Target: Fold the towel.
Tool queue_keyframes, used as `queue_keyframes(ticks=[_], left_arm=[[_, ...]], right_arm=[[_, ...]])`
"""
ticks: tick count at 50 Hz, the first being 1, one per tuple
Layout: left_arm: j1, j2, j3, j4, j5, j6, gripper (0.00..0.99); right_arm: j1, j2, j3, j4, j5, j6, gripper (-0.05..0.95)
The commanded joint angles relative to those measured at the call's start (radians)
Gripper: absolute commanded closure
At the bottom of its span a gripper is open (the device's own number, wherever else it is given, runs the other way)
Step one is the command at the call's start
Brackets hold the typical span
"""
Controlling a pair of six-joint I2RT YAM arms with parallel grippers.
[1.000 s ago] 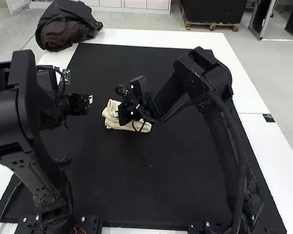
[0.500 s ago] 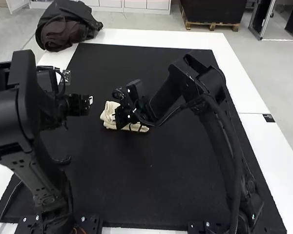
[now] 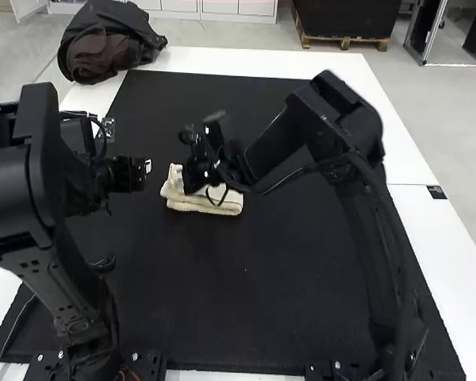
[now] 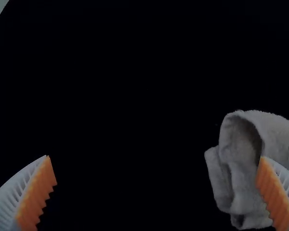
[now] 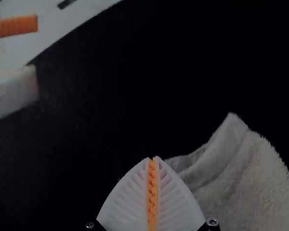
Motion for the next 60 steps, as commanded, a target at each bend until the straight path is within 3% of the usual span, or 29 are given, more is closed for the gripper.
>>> queue_keyframes(ticks=[1,16,32,44,60], left_arm=[[0.005,-0.024,-0.002,0.008,0.014,-0.012,0.025],[0.004,-0.024,-0.003,0.003,0.014,-0.012,0.025],[0.004,-0.024,-0.002,0.013,0.016,-0.012,0.025],[0.002,-0.024,-0.003,0.017,0.016,-0.012,0.025],[0.005,-0.024,-0.003,0.022,0.021,-0.020,0.025]], right_arm=[[-0.009,-0.067,-0.011,-0.013,-0.010,0.008,0.92],[-0.065,-0.098,-0.052,-0.004,-0.007,0.000,0.92],[-0.117,-0.017,-0.094,0.064,-0.002,-0.035,0.92],[-0.108,0.063,-0.101,0.137,-0.001,-0.044,0.93],[-0.088,0.166,-0.215,0.321,0.004,-0.039,0.92]])
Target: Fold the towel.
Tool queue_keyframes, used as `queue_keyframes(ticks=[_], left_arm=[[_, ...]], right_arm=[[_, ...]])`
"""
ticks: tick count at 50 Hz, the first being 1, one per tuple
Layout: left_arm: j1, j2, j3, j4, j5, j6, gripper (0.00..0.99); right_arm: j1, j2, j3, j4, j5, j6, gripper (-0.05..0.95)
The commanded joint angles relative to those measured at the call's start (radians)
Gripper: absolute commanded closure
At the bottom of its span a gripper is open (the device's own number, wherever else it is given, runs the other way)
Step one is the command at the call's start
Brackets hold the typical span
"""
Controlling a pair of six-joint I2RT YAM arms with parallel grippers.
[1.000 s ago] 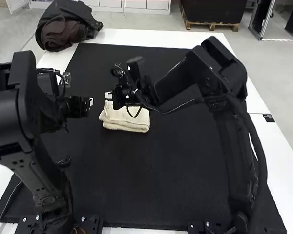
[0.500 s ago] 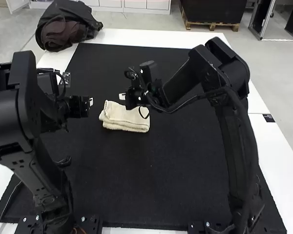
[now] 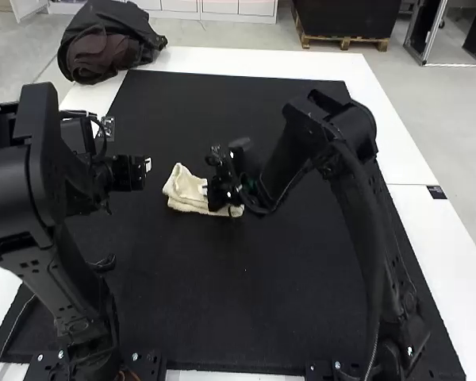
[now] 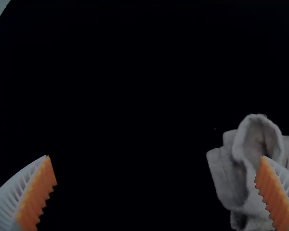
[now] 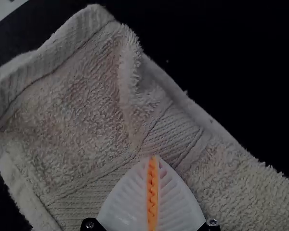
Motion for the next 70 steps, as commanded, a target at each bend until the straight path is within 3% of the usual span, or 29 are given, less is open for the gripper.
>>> queue_keyframes(ticks=[1,12,22,37,44,52,55,63,70], left_arm=[[0.004,-0.024,-0.002,0.011,0.017,-0.013,0.025],[0.002,-0.026,0.003,0.012,0.019,-0.022,0.025],[0.001,-0.056,0.024,0.014,0.013,-0.043,0.025],[-0.036,-0.190,0.158,-0.109,0.013,-0.129,0.025],[-0.090,-0.296,0.212,-0.161,0.003,-0.178,0.025],[-0.177,-0.428,0.262,-0.236,-0.070,-0.198,0.025],[-0.223,-0.486,0.265,-0.252,-0.087,-0.220,0.025],[-0.345,-0.624,0.236,-0.272,-0.185,-0.220,0.025],[-0.342,-0.787,0.189,-0.250,-0.202,-0.221,0.026]], right_arm=[[0.026,0.021,-0.038,0.020,0.004,-0.004,0.93],[-0.006,-0.068,-0.023,0.015,-0.001,0.021,0.92],[-0.035,-0.243,-0.023,-0.054,-0.013,0.030,0.92],[-0.135,-0.600,-0.026,-0.179,-0.045,0.061,0.92],[-0.187,-0.789,-0.046,-0.206,-0.072,0.113,0.92],[-0.244,-1.014,-0.113,-0.206,-0.092,0.176,0.92],[-0.262,-1.116,-0.151,-0.206,-0.096,0.196,0.92],[-0.300,-1.433,-0.253,-0.210,-0.113,0.271,0.92],[-0.377,-1.699,-0.331,-0.265,-0.128,0.294,0.92]])
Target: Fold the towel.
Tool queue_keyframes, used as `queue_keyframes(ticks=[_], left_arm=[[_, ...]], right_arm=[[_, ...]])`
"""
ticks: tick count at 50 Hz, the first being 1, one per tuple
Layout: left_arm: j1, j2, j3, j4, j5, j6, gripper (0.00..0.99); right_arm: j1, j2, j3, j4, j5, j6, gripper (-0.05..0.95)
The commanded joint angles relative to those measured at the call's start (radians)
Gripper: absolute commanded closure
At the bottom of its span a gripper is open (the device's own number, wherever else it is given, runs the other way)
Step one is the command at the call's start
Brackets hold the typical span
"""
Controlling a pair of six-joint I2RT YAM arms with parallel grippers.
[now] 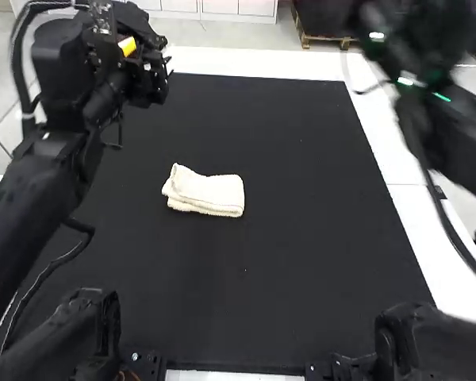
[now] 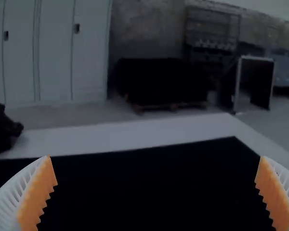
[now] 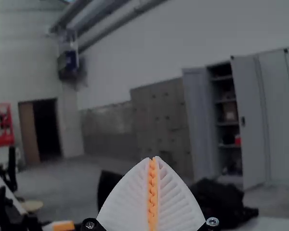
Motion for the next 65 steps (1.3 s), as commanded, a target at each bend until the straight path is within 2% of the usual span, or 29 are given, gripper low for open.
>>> queue_keyframes(ticks=[1,13,19,26,28,34,36,37,39,40,42,43,46,49,53,54,57,61,65], left_arm=[[0.001,-0.116,-0.024,0.012,-0.054,-0.013,0.026],[-0.008,-0.410,-0.090,-0.041,-0.088,-0.020,0.026],[0.012,-0.562,-0.125,-0.090,-0.089,-0.036,0.026],[0.049,-0.628,-0.139,-0.127,-0.042,-0.076,0.026],[0.058,-0.634,-0.139,-0.129,-0.014,-0.089,0.026],[0.074,-0.656,-0.142,-0.130,0.003,-0.100,0.026],[0.074,-0.656,-0.148,-0.133,0.003,-0.089,0.026],[0.074,-0.656,-0.151,-0.133,0.000,-0.079,0.026],[0.069,-0.656,-0.159,-0.109,-0.013,-0.046,0.026],[0.069,-0.654,-0.157,-0.097,-0.013,-0.034,0.026],[0.069,-0.654,-0.159,-0.075,-0.008,0.012,0.026],[0.069,-0.654,-0.162,-0.061,-0.010,0.039,0.026],[0.069,-0.656,-0.174,-0.044,-0.004,0.095,0.026],[0.067,-0.656,-0.219,0.034,-0.004,0.116,0.028],[0.069,-0.656,-0.300,0.192,-0.007,0.115,0.026],[0.069,-0.656,-0.318,0.224,-0.007,0.110,0.026],[0.072,-0.656,-0.371,0.288,-0.007,0.105,0.028],[0.074,-0.654,-0.424,0.293,-0.008,0.110,0.028],[0.074,-0.656,-0.469,0.279,-0.013,0.113,0.028]], right_arm=[[-0.078,-0.203,-0.056,-0.016,-0.030,0.058,0.92],[-0.136,-0.547,-0.208,-0.053,-0.030,0.059,0.92],[-0.213,-0.648,-0.219,-0.082,-0.027,0.047,0.92],[-0.317,-0.783,-0.223,-0.088,-0.035,0.099,0.92],[-0.335,-0.808,-0.231,-0.099,-0.038,0.111,0.92],[-0.378,-0.812,-0.240,-0.215,-0.045,0.096,0.92],[-0.384,-0.812,-0.240,-0.252,-0.022,0.067,0.83],[-0.384,-0.812,-0.243,-0.272,0.001,0.054,0.72],[-0.384,-0.814,-0.250,-0.289,0.042,0.035,0.47],[-0.384,-0.812,-0.257,-0.298,0.070,0.005,0.29],[-0.384,-0.814,-0.266,-0.329,0.125,-0.044,0.03],[-0.384,-0.814,-0.271,-0.340,0.151,-0.073,-0.04],[-0.383,-0.814,-0.317,-0.363,0.275,-0.180,-0.02],[-0.383,-0.814,-0.391,-0.347,0.377,-0.257,-0.02],[-0.383,-0.814,-0.458,-0.338,0.416,-0.263,-0.02],[-0.383,-0.815,-0.483,-0.337,0.423,-0.303,-0.02],[-0.383,-0.814,-0.523,-0.310,0.407,-0.320,-0.02],[-0.384,-0.815,-0.586,-0.266,0.421,-0.323,-0.02],[-0.383,-0.815,-0.655,-0.274,0.406,-0.327,-0.02]])
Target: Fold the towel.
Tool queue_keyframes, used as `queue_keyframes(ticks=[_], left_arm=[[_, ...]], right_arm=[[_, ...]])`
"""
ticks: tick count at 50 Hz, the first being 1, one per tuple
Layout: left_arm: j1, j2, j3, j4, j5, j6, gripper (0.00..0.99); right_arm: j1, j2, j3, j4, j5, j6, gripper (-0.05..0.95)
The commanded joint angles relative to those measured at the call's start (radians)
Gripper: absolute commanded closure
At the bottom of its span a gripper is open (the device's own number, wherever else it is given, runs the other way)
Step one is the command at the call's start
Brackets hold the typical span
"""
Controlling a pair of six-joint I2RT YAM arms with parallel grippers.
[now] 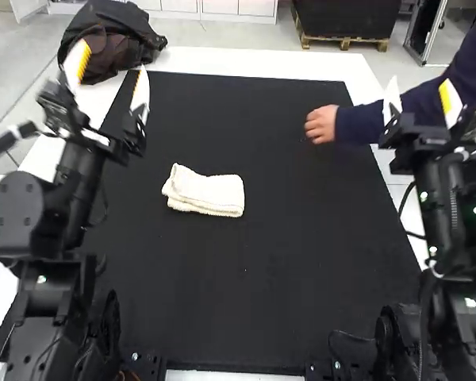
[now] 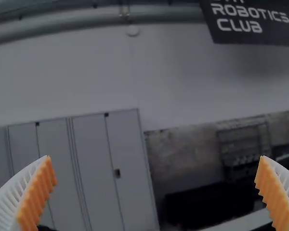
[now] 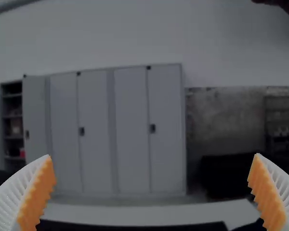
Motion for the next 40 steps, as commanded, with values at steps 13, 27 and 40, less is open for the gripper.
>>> queue_keyframes(ticks=[13,27,40], left_arm=[[0.008,-0.010,-0.160,-0.142,-0.104,0.023,0.028],[0.019,-0.010,-0.160,-0.402,-0.107,0.026,0.025],[0.022,-0.010,-0.160,-0.465,-0.115,0.073,0.026]], right_arm=[[-0.019,-0.005,-0.252,-0.005,0.119,-0.067,-0.02],[-0.014,-0.005,-0.251,-0.278,0.118,-0.101,-0.02],[-0.014,-0.006,-0.251,-0.278,0.112,-0.101,-0.02]])
